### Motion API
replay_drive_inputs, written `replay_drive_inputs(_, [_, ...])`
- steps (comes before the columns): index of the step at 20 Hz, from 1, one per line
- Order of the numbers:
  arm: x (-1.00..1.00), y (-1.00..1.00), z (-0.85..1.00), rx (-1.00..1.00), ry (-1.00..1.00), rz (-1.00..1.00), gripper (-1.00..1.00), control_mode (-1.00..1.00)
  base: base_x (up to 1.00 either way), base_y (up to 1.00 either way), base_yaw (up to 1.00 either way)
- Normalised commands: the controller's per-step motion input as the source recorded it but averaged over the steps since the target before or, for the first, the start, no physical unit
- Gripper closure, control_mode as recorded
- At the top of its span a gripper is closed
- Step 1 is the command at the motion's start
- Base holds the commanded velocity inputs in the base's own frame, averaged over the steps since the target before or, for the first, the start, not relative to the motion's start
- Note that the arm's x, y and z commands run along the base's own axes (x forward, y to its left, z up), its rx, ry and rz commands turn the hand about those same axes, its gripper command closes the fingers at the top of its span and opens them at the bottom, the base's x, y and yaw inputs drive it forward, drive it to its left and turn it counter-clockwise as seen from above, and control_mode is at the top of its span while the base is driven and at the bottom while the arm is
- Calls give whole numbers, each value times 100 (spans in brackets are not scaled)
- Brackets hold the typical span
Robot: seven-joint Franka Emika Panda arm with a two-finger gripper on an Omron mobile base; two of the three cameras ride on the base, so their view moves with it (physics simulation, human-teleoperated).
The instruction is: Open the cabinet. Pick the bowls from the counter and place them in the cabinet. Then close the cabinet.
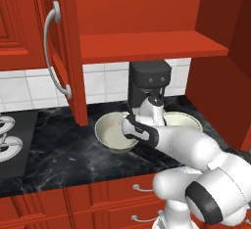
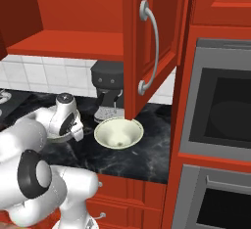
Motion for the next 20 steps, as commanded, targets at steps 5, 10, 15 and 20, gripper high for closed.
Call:
replay_drive_inputs(5, [-100, -35, 8, 1, 0, -15, 100, -100, 0, 0, 0])
replay_drive_inputs(10, [-98, -13, 54, 2, -5, -21, 100, -100, 0, 0, 0])
replay_drive_inputs(15, [-74, -2, 95, 1, -18, -30, 100, -100, 0, 0, 0])
replay_drive_inputs(20, [-61, -7, 100, 5, -14, -36, 100, -100, 0, 0, 0])
